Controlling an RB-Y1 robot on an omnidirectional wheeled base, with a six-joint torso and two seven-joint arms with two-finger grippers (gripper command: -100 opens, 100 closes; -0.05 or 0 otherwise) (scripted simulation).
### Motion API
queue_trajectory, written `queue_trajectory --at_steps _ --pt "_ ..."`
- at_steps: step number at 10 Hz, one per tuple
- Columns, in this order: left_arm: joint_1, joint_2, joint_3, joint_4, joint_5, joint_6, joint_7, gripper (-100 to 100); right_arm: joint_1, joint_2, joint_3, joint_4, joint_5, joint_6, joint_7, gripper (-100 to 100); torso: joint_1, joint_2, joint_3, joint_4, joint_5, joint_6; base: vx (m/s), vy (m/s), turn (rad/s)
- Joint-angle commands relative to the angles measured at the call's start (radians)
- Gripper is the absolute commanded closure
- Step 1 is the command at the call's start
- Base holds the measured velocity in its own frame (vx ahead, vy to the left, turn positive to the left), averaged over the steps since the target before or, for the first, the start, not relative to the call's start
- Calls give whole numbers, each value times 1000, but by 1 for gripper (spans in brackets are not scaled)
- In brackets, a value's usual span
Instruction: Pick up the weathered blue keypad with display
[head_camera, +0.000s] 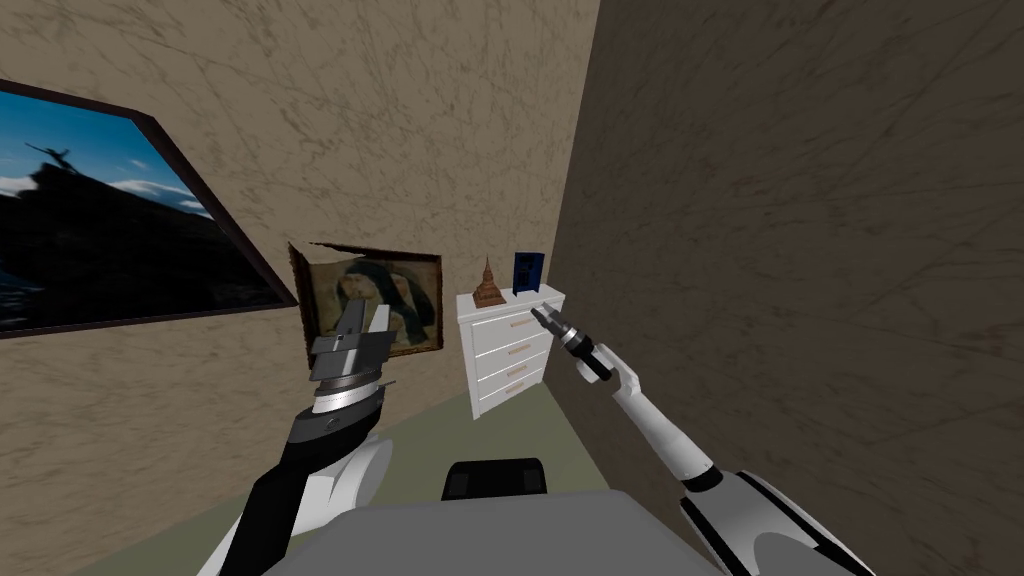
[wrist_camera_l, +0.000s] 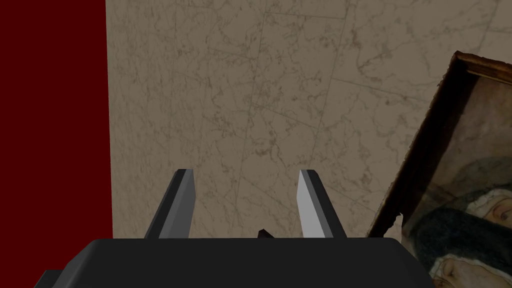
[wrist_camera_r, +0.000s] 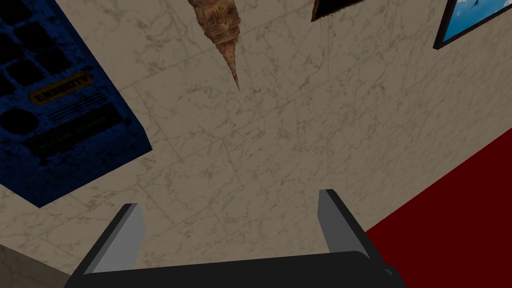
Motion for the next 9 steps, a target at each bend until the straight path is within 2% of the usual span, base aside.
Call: queue_trajectory --at_steps 1,2,3,4,5,7,8,9 --pt "0 0 0 0 0 0 0 0 -50 -32 19 50 27 3 18 -100 0 0 0 0 0 0 -14 53 -22" --pt "0 0 0 0 0 0 0 0 -53 -32 19 63 27 3 18 -100 1 -1 -1 0 0 0 -8 46 -11" --pt "0 0 0 0 0 0 0 0 -93 -58 38 93 51 11 33 -100 0 -2 -1 0 0 0 -13 48 -5" --pt "0 0 0 0 0 0 0 0 -97 -58 38 113 51 11 33 -100 0 -2 -1 0 0 0 -10 43 0" --pt "0 0 0 0 0 0 0 0 -138 -83 56 137 74 20 49 -100 0 -2 -1 0 0 0 -2 57 11" --pt "0 0 0 0 0 0 0 0 -140 -83 56 163 74 20 49 -100 0 -2 -1 -1 0 0 -5 35 1" --pt "0 0 0 0 0 0 0 0 -183 -108 75 205 97 30 65 -100 -1 -2 -1 -1 0 0 -11 42 29" --pt "0 0 0 0 0 0 0 0 -183 -108 75 212 97 30 65 -100 0 -2 -1 -1 0 0 -4 46 13"
